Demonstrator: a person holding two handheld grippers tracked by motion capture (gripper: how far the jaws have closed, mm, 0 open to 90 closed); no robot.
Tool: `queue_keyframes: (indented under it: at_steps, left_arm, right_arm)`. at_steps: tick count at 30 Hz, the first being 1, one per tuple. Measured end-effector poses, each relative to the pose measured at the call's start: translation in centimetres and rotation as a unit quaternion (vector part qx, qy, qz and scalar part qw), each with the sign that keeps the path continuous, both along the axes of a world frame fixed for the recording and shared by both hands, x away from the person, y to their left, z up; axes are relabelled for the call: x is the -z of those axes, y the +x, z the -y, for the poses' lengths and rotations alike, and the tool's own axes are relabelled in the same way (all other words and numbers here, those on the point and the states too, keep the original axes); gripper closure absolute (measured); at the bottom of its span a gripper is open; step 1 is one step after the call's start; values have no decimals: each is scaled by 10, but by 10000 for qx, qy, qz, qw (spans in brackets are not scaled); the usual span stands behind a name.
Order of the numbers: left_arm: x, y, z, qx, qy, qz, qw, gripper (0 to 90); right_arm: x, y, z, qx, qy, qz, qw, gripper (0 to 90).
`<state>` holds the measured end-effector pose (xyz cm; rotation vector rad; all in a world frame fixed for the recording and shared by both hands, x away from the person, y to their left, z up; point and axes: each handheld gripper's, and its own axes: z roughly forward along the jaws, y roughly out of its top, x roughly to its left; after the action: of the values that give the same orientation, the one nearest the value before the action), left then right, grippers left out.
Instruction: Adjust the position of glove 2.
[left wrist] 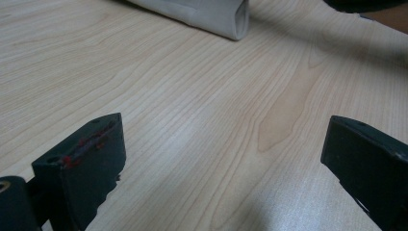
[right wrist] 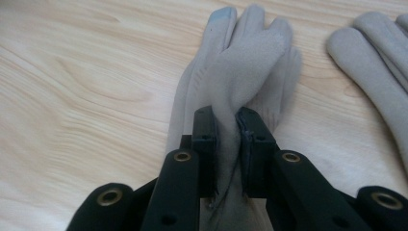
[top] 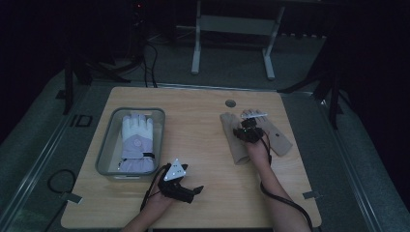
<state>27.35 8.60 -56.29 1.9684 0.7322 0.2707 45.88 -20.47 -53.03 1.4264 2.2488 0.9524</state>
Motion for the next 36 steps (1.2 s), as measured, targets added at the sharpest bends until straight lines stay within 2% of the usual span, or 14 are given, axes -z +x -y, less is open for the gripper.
queue_keyframes:
  at_steps: [6,7,10,12,14,15,16,21,23,26,27,30,33,36]
  left_arm:
    - [-2,0,-2,-47,-86,-18,10000,20]
    - [-2,-1,-2,-47,-87,-24,9999,19]
    - [-3,-2,-2,-74,-109,16,9999,20]
    - [-4,-3,-3,-87,-115,34,9999,19]
    - [-4,-4,-3,-100,-76,79,9999,19]
    - [-5,-4,-3,-102,-55,91,9999,19]
    - [-5,-4,-3,-106,-56,87,9999,19]
    - [-6,-5,-3,-115,-56,141,9998,19]
    - [-6,-5,-4,-109,-36,154,9998,19]
    - [-6,-5,-4,-108,-20,161,9998,19]
    - [-6,-5,-4,-108,-20,161,9998,20]
    - [-6,-5,-5,-120,-36,166,9998,19]
    - [-6,-5,-6,-140,-43,156,9998,19]
    - [-6,-5,-6,-143,-51,157,9998,19]
  right_arm:
    - [-15,-22,-14,190,281,160,9993,792]
    - [-20,-31,-19,277,341,268,9987,792]
    - [-31,-47,-27,374,555,400,9970,791]
    - [-37,-58,-32,430,605,517,9959,791]
    - [-40,-67,-37,488,606,614,9951,790]
    - [-40,-72,-38,579,713,607,9939,790]
    - [-39,-76,-40,607,859,547,9929,791]
    - [-22,-92,-55,706,760,490,9934,789]
    - [-15,-95,-58,810,827,442,9923,789]
    - [-5,-97,-65,870,746,387,9927,785]
    - [4,-97,-68,892,584,346,9937,782]
    - [12,-97,-70,882,482,280,9945,772]
    - [22,-96,-73,837,330,250,9956,724]
    - [25,-98,-74,812,287,324,9958,678]
